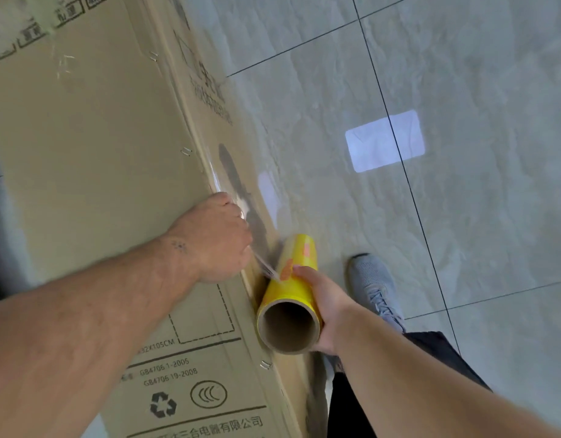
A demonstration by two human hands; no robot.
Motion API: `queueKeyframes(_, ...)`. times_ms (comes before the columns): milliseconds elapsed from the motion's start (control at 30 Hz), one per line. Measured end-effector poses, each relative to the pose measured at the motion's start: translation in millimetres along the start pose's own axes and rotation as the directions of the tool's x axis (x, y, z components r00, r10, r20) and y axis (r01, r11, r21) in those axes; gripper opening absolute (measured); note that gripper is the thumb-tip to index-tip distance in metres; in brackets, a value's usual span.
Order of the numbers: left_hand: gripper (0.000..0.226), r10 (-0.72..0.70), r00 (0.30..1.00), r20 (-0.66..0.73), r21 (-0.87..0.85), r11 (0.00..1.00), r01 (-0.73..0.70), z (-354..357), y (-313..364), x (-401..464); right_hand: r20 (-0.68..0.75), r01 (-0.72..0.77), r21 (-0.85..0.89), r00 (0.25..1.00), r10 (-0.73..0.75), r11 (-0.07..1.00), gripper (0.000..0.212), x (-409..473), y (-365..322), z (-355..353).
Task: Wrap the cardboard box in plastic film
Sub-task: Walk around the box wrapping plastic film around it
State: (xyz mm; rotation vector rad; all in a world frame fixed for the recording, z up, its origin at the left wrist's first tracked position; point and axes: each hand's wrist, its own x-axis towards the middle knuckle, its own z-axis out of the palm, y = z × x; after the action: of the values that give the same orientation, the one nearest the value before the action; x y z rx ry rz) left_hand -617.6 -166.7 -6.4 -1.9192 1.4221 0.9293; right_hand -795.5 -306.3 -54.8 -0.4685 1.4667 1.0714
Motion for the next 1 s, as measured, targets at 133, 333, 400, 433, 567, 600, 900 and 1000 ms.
queueKeyframes(133,0.051,-0.012,0.999,0.052,0.002,1.000,0.011,-6.5,5.0,-1.0,-0.163,0.068,-0.420,0.975,-0.149,0.905,0.119,2.9,2.8,-8.2)
queueKeyframes(333,0.057,-0.078,0.996,0.044,-0.025,0.997,0.080,-7.4,24.9,-2.8,-0.124,0.121,-0.755,0.939,-0.321,0.644,0.133,5.0,5.1,13.6)
queueKeyframes(400,0.056,-0.101,0.994,0.032,-0.046,0.994,0.102,-6.8,28.5,-3.5,-0.098,0.148,-0.743,0.941,-0.324,0.653,0.135,13.6,5.9,18.0)
queueKeyframes(433,0.052,-0.088,0.996,0.021,-0.049,0.995,0.089,-3.8,30.6,-4.0,-0.105,0.150,-0.724,0.941,-0.322,0.674,0.132,19.9,7.4,17.5)
queueKeyframes(567,0.036,-0.060,0.998,0.003,-0.100,0.993,0.060,1.8,33.2,-1.7,-0.173,0.151,-0.521,0.945,-0.278,0.840,0.120,28.8,13.4,2.0)
queueKeyframes(600,0.035,-0.060,0.998,0.009,-0.101,0.993,0.061,1.1,34.2,-0.6,-0.174,0.139,-0.378,0.961,-0.217,0.916,0.116,28.8,17.9,-4.1)
queueKeyframes(900,0.036,-0.062,0.996,0.061,0.034,0.998,0.060,-1.3,41.0,-2.2,-0.105,0.036,-0.265,0.992,-0.066,0.963,0.092,7.8,36.7,-23.3)
queueKeyframes(1000,0.035,-0.069,0.994,0.087,-0.005,0.998,0.070,-5.5,45.2,-2.8,-0.211,-0.042,-0.488,0.975,-0.072,0.872,0.111,8.2,39.7,-21.5)
